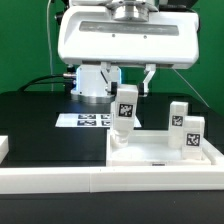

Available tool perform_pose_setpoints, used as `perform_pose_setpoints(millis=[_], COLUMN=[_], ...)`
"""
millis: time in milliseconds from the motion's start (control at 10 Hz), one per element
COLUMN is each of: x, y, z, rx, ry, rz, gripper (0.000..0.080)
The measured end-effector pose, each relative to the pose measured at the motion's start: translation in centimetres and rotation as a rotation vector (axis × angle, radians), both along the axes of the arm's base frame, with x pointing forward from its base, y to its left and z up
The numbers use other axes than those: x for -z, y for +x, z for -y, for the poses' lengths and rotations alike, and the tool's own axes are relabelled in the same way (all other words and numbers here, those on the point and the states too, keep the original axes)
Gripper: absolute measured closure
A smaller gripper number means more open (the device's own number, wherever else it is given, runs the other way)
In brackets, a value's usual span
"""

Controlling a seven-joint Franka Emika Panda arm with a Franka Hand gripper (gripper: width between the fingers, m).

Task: Assemble square table

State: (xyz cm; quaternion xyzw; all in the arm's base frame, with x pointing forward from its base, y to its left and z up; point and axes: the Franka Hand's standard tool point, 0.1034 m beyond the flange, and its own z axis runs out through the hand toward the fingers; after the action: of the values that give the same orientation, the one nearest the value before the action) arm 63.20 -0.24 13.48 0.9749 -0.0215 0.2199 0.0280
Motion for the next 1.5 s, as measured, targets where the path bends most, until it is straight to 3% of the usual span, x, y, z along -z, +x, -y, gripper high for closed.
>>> perform_pose_setpoints(millis=[800, 1500], x=[2.3, 3.3], y=[-1.6, -2.1], z=[-0.3, -1.0], rx=[-0.013, -0.024], ry=[-0.025, -0.025], rz=[0.029, 0.013], gripper=[0.0509, 0.0509])
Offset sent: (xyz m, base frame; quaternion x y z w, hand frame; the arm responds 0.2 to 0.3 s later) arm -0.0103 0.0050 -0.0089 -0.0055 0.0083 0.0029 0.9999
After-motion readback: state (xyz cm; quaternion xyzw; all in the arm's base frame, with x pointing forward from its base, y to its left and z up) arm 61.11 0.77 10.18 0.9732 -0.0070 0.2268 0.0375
